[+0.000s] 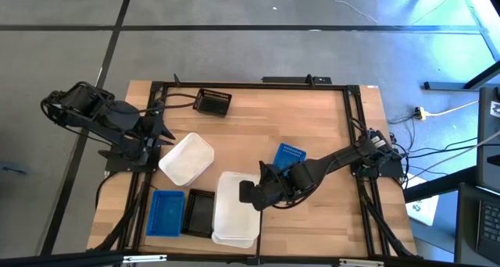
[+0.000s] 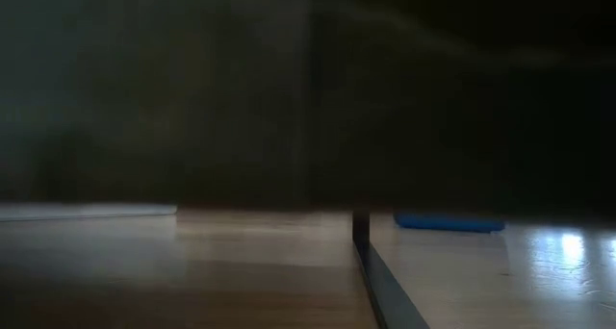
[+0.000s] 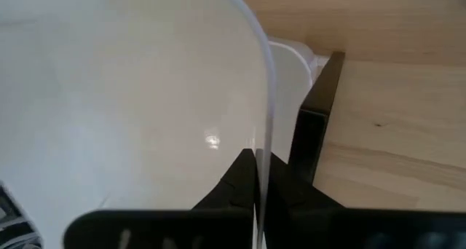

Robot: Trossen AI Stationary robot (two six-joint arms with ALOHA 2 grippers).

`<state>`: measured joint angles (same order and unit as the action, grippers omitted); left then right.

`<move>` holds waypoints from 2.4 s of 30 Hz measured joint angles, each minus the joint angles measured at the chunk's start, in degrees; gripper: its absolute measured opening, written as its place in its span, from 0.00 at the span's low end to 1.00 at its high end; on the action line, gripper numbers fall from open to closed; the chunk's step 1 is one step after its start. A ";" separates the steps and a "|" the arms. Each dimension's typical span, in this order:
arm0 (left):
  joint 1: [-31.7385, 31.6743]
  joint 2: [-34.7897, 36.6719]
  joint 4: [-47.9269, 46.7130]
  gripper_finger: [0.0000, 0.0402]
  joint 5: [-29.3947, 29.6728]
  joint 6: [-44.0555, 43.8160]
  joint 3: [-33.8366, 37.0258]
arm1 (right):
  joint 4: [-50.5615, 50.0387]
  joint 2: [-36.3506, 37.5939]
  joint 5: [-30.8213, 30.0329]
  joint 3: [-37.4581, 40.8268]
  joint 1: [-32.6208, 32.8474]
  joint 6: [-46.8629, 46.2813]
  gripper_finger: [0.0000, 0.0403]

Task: Stack baskets on shelf by color
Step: Stack the bottom white bin on top of the white bin on the shelf

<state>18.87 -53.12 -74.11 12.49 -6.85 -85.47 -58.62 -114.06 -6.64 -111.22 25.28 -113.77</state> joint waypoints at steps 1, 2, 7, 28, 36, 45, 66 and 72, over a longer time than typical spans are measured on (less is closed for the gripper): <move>0.00 0.00 0.00 0.16 0.00 0.06 0.00 | -0.01 -0.15 0.23 0.00 0.00 -0.09 0.00; 0.00 0.00 0.00 0.16 0.00 0.36 0.00 | -0.01 -0.25 0.41 0.00 0.00 -0.12 0.00; 0.00 0.00 0.00 0.16 0.00 1.44 0.00 | -0.06 -0.28 0.70 0.00 0.00 0.01 0.00; 0.00 0.00 -0.04 0.16 0.00 1.31 0.00 | 1.33 -0.51 4.91 0.02 0.13 -0.16 0.00; 0.02 0.02 -0.15 0.16 0.00 1.42 0.00 | 1.84 -1.37 6.50 0.02 0.13 1.40 0.00; 0.01 0.02 -1.36 0.16 0.00 1.44 0.00 | 2.64 -1.37 6.32 0.02 0.13 2.04 0.10; 0.00 0.01 -3.50 0.16 0.00 1.38 0.00 | 5.94 -1.42 6.13 0.04 -0.87 3.01 0.14; 0.00 0.02 -3.50 0.16 0.00 1.42 0.00 | 6.01 -1.42 3.77 0.04 -0.98 3.12 0.10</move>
<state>18.88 -53.10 -77.60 12.49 -5.43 -85.47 -52.61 -115.48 -2.86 -111.18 24.29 -110.65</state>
